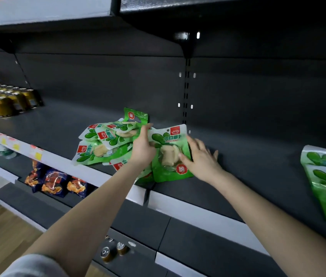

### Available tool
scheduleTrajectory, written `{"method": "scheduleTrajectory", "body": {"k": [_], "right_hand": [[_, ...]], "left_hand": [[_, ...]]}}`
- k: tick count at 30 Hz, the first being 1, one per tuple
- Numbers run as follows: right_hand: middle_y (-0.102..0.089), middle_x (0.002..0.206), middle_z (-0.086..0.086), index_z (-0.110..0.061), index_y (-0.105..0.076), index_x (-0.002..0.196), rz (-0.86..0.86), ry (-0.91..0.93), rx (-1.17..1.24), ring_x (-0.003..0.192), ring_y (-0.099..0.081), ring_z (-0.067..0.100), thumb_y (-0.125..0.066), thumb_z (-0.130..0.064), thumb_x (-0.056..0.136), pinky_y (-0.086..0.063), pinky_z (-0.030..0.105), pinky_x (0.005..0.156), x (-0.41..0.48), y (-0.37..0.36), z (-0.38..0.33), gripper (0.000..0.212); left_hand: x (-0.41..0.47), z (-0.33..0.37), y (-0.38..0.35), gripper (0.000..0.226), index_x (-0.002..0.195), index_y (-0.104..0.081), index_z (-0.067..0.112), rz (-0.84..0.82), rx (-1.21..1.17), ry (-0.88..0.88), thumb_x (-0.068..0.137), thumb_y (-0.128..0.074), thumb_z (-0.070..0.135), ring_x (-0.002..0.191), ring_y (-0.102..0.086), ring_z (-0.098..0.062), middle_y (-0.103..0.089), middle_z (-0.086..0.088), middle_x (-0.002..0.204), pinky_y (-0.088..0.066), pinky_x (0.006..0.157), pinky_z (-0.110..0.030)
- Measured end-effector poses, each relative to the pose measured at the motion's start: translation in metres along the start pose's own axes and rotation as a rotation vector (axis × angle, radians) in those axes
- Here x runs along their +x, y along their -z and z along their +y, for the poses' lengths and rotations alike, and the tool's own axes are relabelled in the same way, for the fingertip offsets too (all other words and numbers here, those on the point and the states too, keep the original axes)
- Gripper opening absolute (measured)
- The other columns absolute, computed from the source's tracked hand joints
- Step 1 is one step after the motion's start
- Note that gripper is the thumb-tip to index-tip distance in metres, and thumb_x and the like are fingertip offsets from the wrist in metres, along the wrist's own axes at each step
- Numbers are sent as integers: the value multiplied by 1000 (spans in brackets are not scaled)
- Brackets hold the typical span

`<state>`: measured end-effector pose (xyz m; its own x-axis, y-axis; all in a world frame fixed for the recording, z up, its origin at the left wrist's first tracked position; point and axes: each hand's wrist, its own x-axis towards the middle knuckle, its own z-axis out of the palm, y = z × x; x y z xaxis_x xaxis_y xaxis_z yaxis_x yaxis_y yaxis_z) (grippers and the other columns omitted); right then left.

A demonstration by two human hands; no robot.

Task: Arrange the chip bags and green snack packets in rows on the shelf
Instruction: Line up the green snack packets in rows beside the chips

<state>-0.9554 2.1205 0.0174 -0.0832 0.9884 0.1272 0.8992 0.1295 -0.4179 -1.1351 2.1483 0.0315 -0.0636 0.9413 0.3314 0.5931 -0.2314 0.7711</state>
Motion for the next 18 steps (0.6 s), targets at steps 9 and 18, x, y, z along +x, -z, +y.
{"method": "scheduleTrajectory", "body": {"k": [9, 18], "right_hand": [[-39, 132, 5, -34, -20, 150, 340, -56, 412, 118, -45, 17, -63, -8, 87, -30, 15, 92, -16, 24, 32, 81], [-40, 109, -4, -20, -60, 126, 488, -81, 293, 101, -46, 8, -56, 7, 85, -26, -7, 82, -54, 47, 88, 50]], "left_hand": [[2, 39, -62, 54, 129, -42, 20, -187, -202, -119, 84, -46, -10, 81, -58, -16, -61, -5, 100, -47, 59, -17], [-14, 80, -121, 37, 132, -38, 20, -292, -322, -79, 96, -42, 15, 92, -55, -15, -57, 5, 103, -41, 81, -26]]}}
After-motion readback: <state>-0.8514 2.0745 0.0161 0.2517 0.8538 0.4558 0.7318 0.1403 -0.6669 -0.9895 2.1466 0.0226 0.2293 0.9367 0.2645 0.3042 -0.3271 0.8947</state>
